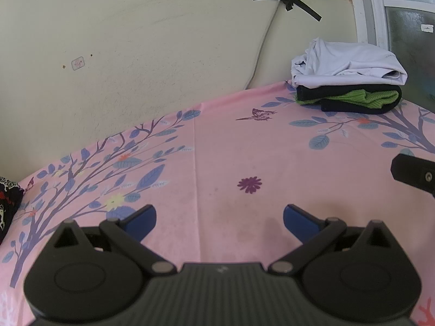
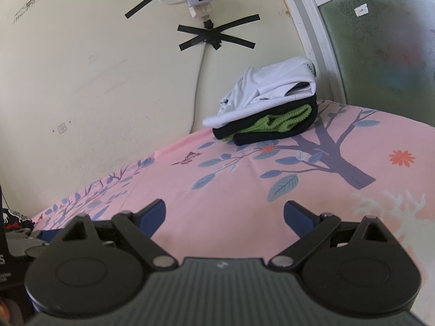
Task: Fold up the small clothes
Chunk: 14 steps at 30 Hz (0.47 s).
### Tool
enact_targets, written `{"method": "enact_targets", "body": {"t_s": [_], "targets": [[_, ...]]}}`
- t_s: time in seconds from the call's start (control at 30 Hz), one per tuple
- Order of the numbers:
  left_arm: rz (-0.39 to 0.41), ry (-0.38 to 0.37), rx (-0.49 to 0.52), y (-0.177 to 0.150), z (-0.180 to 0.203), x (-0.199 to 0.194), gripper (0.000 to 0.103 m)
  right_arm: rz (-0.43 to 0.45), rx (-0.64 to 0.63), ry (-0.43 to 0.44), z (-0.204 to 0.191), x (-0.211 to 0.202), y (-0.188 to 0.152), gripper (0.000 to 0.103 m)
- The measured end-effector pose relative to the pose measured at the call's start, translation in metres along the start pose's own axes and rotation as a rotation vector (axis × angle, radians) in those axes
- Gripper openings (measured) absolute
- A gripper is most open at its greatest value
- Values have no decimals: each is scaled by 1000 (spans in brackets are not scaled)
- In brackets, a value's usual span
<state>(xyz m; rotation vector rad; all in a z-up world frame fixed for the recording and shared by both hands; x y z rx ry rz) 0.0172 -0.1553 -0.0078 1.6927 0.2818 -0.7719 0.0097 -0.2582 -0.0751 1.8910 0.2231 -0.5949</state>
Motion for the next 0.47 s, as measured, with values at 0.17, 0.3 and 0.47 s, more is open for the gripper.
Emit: {"method": "enact_targets", "body": {"t_s": [0.17, 0.3, 0.47], "targets": [[2, 0, 4, 0, 1, 0, 103, 0, 0, 0, 0, 0, 0, 92], [3, -13, 4, 0, 1, 0, 103, 1, 0, 0, 0, 0, 0, 92], [10, -31, 13, -1, 3, -2, 103, 1, 0, 0, 0, 0, 0, 92]]}}
Point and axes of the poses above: each gripper's, at about its wrist camera, not at the fingertips, and x roughly the way its jaws point, z to its right, y to its top, the point moved 2 cm from there along x, roughly the way its jaws point, and after that the axes turned 13 degrees about -y, right-handed, at the moved point
